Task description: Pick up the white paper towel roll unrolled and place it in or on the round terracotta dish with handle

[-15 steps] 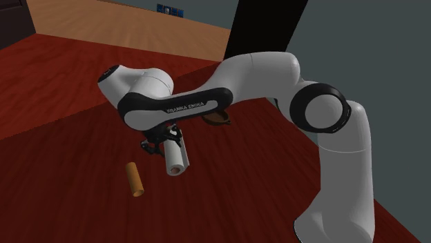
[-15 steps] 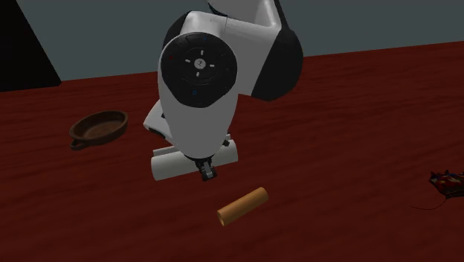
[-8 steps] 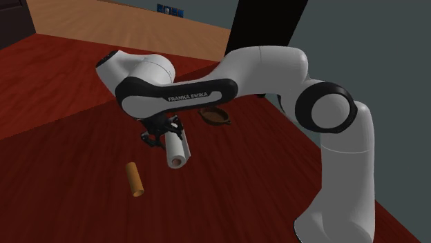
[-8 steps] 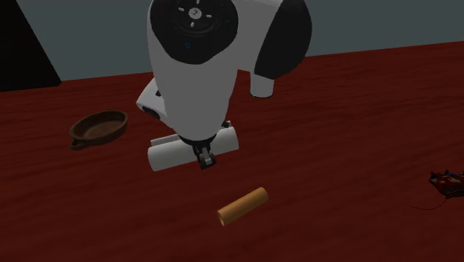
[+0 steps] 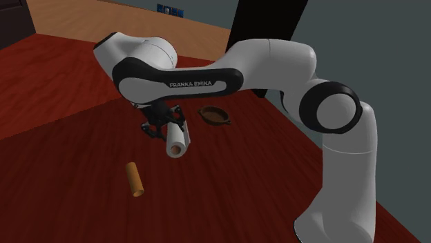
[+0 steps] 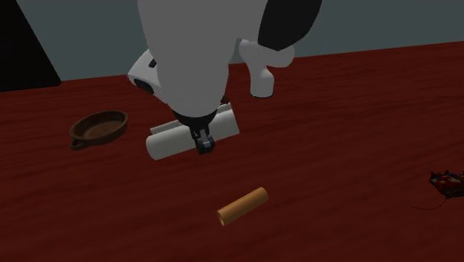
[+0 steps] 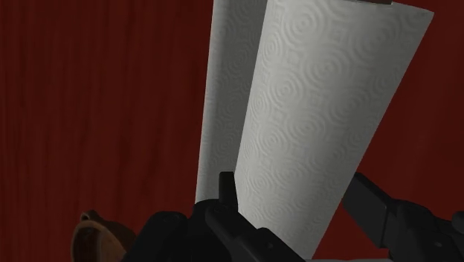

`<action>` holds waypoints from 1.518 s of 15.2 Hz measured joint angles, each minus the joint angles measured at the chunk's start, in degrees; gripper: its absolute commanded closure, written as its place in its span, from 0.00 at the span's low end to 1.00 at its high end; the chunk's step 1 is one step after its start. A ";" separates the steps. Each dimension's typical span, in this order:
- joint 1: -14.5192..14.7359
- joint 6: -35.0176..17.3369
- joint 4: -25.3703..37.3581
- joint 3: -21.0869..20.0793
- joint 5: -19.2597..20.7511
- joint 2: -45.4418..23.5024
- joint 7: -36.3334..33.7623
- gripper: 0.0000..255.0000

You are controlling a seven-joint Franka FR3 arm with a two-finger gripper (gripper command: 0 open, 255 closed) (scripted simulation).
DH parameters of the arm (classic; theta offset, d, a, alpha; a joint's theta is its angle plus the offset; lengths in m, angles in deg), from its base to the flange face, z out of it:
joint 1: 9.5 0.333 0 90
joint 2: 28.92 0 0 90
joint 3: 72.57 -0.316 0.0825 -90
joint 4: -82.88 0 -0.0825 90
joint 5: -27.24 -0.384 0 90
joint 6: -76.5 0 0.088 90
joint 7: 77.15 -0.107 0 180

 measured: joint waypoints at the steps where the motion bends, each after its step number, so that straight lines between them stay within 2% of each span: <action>1: 0.22 0.74 0.84 -0.01 0.03 -0.04 0.18 1.00; 3: -0.99 0.46 0.38 0.32 0.32 0.64 1.66 1.00; 13: -11.00 -5.51 -5.71 3.49 2.57 5.13 12.45 1.00; 23: -18.28 -8.82 -2.25 7.59 6.25 3.54 23.71 1.00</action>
